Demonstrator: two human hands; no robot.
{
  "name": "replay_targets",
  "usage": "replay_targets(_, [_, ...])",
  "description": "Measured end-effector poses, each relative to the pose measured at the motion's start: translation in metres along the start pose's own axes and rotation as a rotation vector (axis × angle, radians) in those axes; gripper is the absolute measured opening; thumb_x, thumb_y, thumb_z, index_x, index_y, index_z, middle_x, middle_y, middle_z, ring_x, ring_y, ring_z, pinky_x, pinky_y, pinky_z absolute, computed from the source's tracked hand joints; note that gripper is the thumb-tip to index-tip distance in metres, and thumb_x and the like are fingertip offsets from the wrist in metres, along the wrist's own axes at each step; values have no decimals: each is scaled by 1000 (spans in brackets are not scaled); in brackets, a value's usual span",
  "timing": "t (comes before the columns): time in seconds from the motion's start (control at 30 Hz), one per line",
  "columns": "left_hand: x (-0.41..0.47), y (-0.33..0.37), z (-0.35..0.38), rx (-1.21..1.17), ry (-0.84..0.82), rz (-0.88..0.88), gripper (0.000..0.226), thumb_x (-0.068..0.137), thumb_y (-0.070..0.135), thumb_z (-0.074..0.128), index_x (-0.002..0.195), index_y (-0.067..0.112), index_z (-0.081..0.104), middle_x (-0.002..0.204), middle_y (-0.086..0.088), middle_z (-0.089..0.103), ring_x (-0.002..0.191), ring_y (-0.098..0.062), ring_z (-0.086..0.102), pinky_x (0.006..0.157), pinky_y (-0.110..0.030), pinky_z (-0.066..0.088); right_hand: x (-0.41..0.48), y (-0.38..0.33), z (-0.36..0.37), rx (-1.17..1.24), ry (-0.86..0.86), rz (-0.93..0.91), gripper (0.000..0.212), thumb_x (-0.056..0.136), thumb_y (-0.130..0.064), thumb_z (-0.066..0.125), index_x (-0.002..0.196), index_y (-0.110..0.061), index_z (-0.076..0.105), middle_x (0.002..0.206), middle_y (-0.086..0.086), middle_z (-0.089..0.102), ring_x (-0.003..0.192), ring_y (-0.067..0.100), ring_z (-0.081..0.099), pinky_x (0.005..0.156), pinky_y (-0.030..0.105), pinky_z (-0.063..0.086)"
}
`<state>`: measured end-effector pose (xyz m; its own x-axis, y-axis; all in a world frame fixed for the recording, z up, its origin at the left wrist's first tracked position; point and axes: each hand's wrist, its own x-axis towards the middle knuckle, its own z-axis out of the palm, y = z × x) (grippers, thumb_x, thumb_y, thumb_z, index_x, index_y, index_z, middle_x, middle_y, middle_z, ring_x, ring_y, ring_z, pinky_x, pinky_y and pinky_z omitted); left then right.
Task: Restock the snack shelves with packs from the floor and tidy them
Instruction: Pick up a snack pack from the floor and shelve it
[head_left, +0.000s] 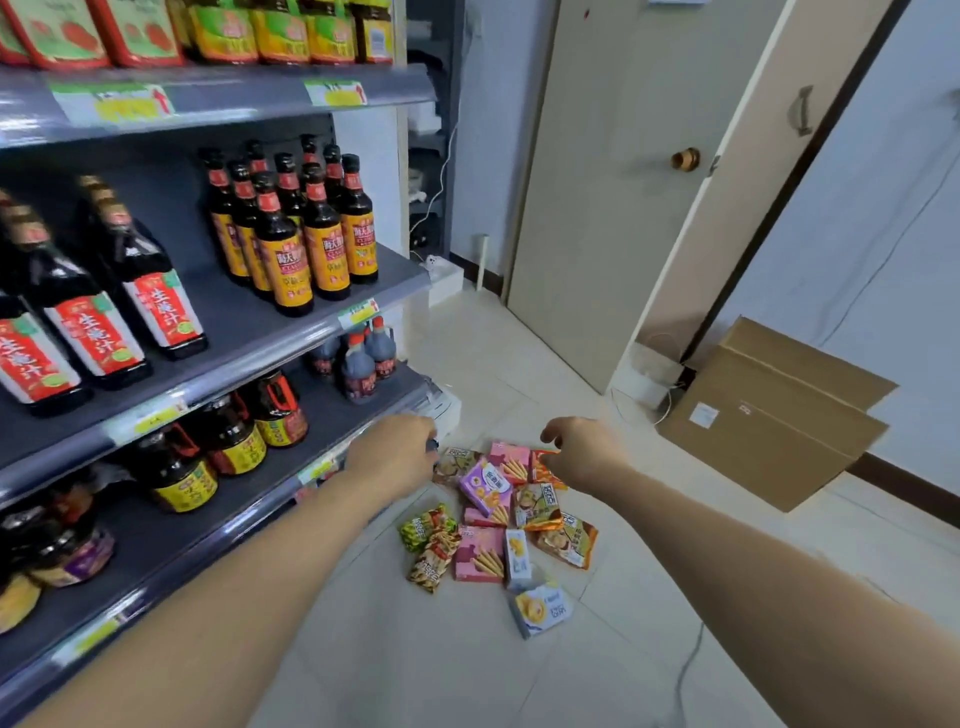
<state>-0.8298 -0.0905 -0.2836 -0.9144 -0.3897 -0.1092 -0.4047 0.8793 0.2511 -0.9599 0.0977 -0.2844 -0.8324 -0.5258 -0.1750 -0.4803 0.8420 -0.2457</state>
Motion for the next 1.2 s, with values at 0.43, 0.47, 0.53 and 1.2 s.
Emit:
replay_targets(0.43, [198,7,91,-58,-217,48,18,93,23,49,104,17,60,111,-2,62,101,-24,58,75,-33,48,166,64,57,31,-172,152,32,86,-28,57,118,-27,62,119,-2,66,107,21,61,80,32,52])
replay_targets(0.47, [213,7,99,-62,-238,48,22,94,25,50,111,18,60,114,-2,62,103,-24,58,79,-34,49,180,69,63,47,-181,159,32,87,-29,57,118,-27,62,120,-2,66,107,20,61,81,31,52])
replay_targets(0.53, [241,6,115,-55,-279,53,28,95,28,50,120,18,59,119,-3,61,105,-24,59,82,-35,51,207,78,76,68,-204,178,31,88,-29,56,118,-27,62,119,-3,66,107,19,61,79,30,50])
replay_targets(1.2, [453,-40,381,-69,-467,0,27,96,28,51,121,19,57,110,-1,65,97,-19,62,79,-32,54,411,181,318,104,-463,344,33,87,-30,60,120,-29,61,118,-5,66,104,19,62,75,30,52])
